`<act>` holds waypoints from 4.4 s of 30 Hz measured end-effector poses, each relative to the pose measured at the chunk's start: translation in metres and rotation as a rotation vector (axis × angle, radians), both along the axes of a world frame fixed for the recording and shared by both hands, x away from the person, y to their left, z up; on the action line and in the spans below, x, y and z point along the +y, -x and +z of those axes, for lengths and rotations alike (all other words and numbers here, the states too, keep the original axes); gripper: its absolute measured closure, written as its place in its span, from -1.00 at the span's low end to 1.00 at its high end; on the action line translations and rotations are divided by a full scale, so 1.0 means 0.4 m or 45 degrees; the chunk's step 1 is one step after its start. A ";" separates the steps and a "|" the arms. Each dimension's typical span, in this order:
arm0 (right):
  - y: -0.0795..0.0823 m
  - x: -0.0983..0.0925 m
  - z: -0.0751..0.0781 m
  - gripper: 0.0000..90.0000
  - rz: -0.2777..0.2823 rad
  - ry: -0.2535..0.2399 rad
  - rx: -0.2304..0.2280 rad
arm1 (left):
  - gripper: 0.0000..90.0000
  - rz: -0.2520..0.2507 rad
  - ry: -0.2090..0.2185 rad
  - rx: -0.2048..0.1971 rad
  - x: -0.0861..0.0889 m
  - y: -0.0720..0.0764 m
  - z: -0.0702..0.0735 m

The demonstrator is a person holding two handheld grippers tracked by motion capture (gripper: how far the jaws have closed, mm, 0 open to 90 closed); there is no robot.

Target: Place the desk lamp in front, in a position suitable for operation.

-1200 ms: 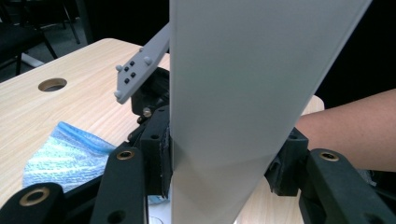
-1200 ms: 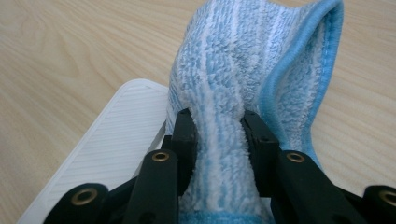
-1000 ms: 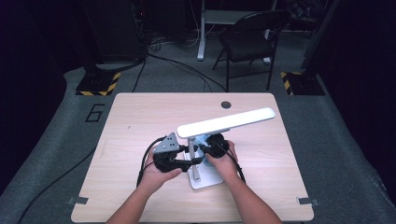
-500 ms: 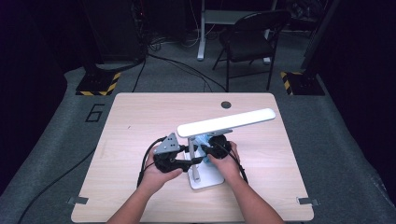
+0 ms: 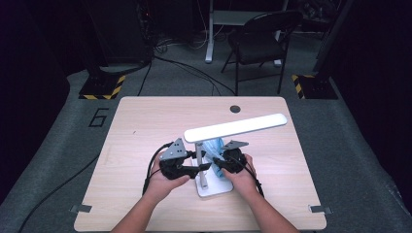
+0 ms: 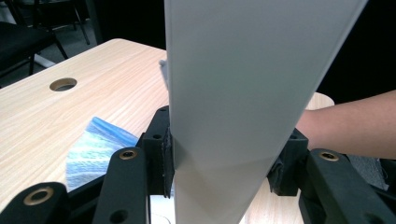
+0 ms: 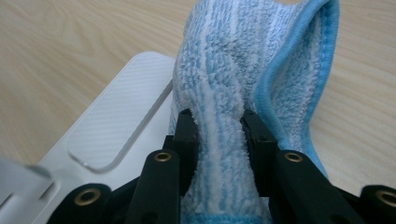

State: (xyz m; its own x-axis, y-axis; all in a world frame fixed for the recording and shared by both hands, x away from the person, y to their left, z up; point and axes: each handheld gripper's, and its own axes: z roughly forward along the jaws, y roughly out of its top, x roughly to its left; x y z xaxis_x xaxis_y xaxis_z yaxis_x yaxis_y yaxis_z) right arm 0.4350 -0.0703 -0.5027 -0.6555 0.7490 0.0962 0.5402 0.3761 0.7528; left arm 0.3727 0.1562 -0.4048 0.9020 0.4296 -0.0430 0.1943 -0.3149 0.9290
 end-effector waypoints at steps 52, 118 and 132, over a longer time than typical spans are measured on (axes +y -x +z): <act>0.199 0.010 0.010 0.58 0.116 0.065 -0.017 | 0.15 -0.012 0.000 0.006 -0.001 -0.001 0.000; 0.056 -0.014 0.009 0.61 -0.104 0.082 -0.049 | 0.41 0.142 0.008 0.030 0.077 -0.020 0.005; 0.111 -0.033 0.018 0.61 -0.045 0.108 -0.009 | 0.64 0.239 0.004 0.007 0.088 -0.031 0.004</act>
State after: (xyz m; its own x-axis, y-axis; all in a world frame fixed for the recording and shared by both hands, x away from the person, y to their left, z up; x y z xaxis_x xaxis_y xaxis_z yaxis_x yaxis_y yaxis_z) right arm 0.3904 -0.0837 -0.4953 -0.6288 0.7771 0.0266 0.5489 0.4194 0.7231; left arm 0.3850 0.1913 -0.4032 0.8057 0.5903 -0.0496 0.2548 -0.2698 0.9286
